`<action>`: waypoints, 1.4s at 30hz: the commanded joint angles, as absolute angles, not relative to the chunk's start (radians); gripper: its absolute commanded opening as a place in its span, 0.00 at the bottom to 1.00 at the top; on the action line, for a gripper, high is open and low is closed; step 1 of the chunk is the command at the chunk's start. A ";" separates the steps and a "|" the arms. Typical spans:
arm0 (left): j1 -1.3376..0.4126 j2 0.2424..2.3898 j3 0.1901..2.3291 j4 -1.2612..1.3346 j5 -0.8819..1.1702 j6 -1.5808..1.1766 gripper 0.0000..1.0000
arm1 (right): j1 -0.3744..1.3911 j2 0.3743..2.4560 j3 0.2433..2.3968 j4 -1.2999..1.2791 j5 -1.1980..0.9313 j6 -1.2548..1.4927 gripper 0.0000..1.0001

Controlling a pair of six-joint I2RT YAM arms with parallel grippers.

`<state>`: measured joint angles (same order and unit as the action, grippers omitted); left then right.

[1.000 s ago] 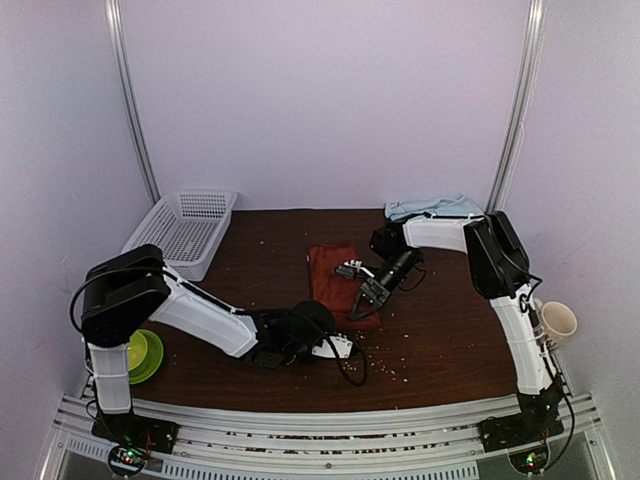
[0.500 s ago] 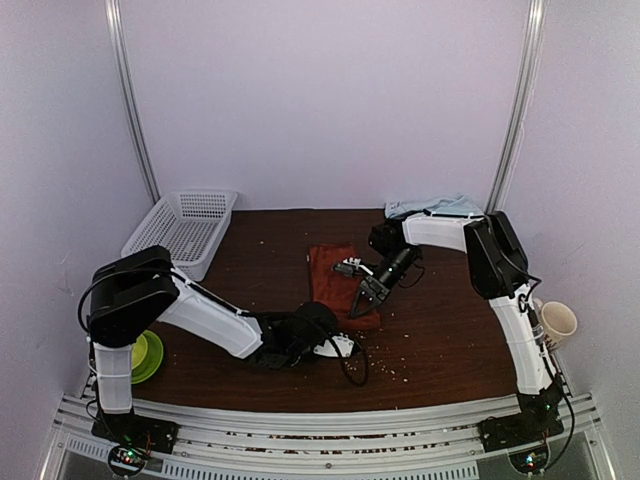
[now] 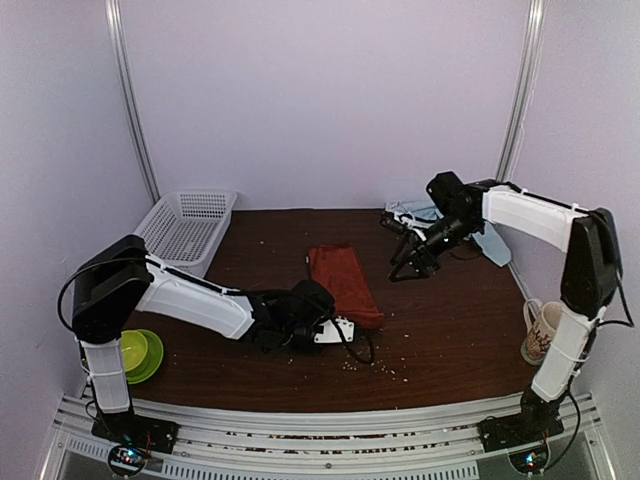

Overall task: Roll the towels
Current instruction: Roll the towel at the center of the board.

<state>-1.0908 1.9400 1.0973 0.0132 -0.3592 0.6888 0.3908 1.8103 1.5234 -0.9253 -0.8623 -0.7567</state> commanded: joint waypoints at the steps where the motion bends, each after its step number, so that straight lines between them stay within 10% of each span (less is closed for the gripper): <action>1: -1.051 1.922 1.136 -0.073 -0.212 0.552 0.00 | 0.360 1.582 1.193 -0.540 -0.735 -0.902 0.73; 6: -1.007 1.929 1.156 -0.112 -0.115 0.468 0.00 | 0.366 1.289 0.730 -0.137 -0.737 -1.100 0.99; 16: -0.908 1.932 1.219 -0.180 0.149 0.395 0.00 | 0.551 1.239 0.509 0.238 -0.546 -1.175 0.99; 36: -0.808 2.021 1.298 -0.307 0.386 0.417 0.00 | 0.806 1.697 0.657 0.456 -0.087 -1.109 0.70; 42: -0.784 2.024 1.282 -0.291 0.419 0.420 0.00 | 0.826 1.766 0.700 0.435 -0.042 -1.090 0.47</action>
<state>-0.8001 2.0106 1.2953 -0.3088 0.3691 0.4118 0.8097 1.7359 0.6647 0.4255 -0.1062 -1.1168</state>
